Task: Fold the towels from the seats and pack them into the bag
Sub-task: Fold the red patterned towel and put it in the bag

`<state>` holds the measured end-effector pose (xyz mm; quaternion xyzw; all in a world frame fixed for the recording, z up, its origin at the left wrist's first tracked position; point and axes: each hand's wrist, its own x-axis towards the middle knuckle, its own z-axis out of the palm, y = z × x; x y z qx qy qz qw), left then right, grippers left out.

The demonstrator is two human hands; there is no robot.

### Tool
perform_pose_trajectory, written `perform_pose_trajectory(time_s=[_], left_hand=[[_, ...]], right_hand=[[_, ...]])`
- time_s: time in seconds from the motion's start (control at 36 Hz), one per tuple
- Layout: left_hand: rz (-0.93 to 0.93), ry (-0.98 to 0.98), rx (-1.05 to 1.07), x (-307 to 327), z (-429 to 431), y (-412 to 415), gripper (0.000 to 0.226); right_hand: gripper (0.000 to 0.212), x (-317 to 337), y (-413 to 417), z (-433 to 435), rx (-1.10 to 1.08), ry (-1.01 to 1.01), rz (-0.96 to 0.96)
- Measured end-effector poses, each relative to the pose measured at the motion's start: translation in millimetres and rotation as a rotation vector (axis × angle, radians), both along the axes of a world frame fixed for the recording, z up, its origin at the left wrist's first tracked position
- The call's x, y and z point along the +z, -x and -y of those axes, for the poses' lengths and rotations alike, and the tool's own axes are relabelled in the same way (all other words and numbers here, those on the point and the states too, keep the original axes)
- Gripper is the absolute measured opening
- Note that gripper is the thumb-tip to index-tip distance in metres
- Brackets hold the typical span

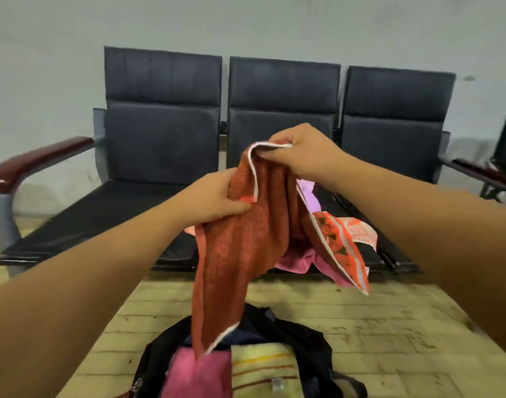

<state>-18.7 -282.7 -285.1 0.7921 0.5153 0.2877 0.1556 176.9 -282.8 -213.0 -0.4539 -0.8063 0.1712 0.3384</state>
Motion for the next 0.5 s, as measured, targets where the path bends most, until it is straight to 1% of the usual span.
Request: perform_pose_trajectory(time_s=[0.03, 0.06, 0.08, 0.11, 0.14, 0.17, 0.19, 0.22, 0.25, 0.28, 0.33, 0.39, 0.44, 0.47, 0.5], left_hand=[[-0.038, -0.02, 0.046, -0.8, 2.0, -0.8, 0.023], [-0.028, -0.023, 0.089, -3.4, 3.1, 1.1, 0.011], [0.028, -0.008, 0.116, -5.5, 5.5, 3.9, 0.007], [0.143, 0.039, 0.117, -8.4, 7.9, 7.2, 0.01], [0.308, 0.11, 0.08, -9.9, 11.7, 10.0, 0.014], [0.489, 0.187, 0.025, -10.6, 16.2, 12.0, 0.015], [0.653, 0.258, -0.027, -9.1, 21.9, 9.5, 0.016], [0.792, 0.323, -0.065, -7.0, 25.9, 8.0, 0.016], [0.882, 0.362, -0.093, -1.6, 31.2, 4.0, 0.016], [0.929, 0.379, -0.107, 4.6, 35.4, -0.6, 0.015], [0.935, 0.39, -0.143, 21.0, 44.0, -11.2, 0.015], [0.855, 0.394, -0.175, 38.0, 52.1, -22.3, 0.015], [0.735, 0.391, -0.16, 51.5, 57.6, -31.8, 0.016], [0.686, 0.382, -0.143, 57.6, 60.6, -34.6, 0.018], [0.643, 0.371, -0.129, 62.1, 62.2, -37.6, 0.021]], right_hand=[[0.03, 6.0, -4.5, 7.2, -0.026, 0.012, -0.057], [0.028, 12.1, -10.0, 14.6, -0.056, 0.043, -0.134], [0.025, 18.4, -15.1, 21.8, -0.085, 0.079, -0.221], [0.023, 24.9, -20.4, 28.3, -0.12, 0.112, -0.292], [0.022, 30.9, -26.8, 32.7, -0.159, 0.133, -0.337], [0.023, 35.3, -32.2, 38.1, -0.207, 0.143, -0.332], [0.025, 38.9, -40.1, 44.7, -0.267, 0.146, -0.276], [0.028, 39.6, -44.8, 48.4, -0.317, 0.138, -0.18], [0.03, 39.4, -50.4, 52.0, -0.355, 0.127, -0.07], [0.032, 37.7, -54.3, 56.5, -0.369, 0.111, 0.03], [0.033, 29.5, -58.1, 61.7, -0.329, 0.078, 0.147], [0.028, 20.3, -54.3, 67.7, -0.23, 0.074, 0.156], [0.05, 12.0, -45.7, 74.3, -0.078, 0.194, 0.062], [0.057, 8.8, -41.1, 77.1, 0.008, 0.259, 0.009], [0.057, 5.8, -36.9, 79.4, 0.078, 0.297, -0.028]])
